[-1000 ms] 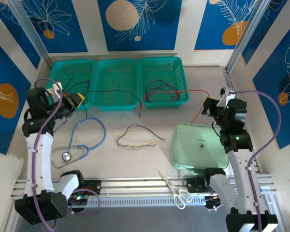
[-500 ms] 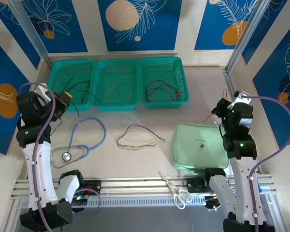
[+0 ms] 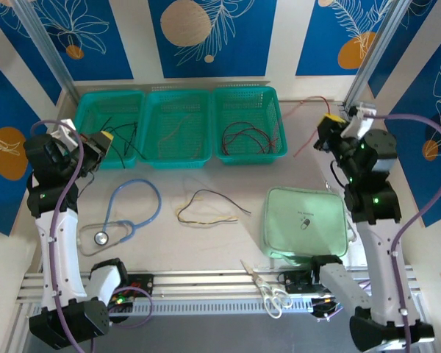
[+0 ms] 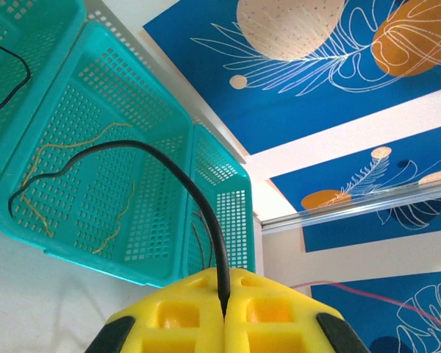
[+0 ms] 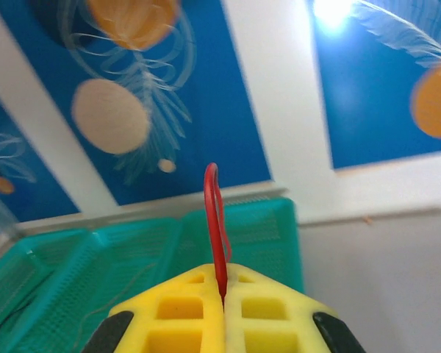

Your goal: Untangle the cables

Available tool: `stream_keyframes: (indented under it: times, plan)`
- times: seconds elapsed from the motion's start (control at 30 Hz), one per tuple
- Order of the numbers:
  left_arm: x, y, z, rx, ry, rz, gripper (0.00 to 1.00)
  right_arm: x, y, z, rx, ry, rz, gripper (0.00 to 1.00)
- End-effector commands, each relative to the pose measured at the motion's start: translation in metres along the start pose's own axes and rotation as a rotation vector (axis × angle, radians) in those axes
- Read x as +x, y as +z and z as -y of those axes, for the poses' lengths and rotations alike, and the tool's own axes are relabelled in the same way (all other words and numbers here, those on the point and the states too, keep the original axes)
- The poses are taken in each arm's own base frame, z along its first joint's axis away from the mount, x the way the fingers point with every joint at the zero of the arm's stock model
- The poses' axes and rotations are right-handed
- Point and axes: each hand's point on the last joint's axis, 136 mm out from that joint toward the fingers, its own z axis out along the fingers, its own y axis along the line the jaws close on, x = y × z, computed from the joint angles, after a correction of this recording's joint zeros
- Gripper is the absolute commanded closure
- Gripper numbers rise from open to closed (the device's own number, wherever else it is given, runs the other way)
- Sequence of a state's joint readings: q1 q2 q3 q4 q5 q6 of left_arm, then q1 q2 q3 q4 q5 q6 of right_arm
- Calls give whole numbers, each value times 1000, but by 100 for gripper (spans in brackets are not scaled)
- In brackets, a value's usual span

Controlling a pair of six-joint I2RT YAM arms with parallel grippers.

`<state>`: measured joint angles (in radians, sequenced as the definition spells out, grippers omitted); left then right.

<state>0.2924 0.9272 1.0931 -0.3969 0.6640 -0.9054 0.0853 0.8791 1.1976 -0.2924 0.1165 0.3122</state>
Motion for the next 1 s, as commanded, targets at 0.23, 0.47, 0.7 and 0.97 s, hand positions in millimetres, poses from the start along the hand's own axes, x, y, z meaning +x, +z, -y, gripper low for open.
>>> stream_keyframes:
  times: [0.23, 0.47, 0.7, 0.97]
  plan:
    - [-1, -5, 16, 64, 7, 0, 100, -23, 83, -96, -252, -161, 4, 100]
    - [-4, -3, 19, 76, 7, 0, 100, 10, 157, -84, -138, -189, -68, 100]
    - [-12, -1, 27, 93, 10, 14, 100, 108, 221, -35, 24, -127, -315, 100]
    - [-36, -2, 54, 139, 23, 61, 100, 278, 243, 17, 175, -15, -816, 100]
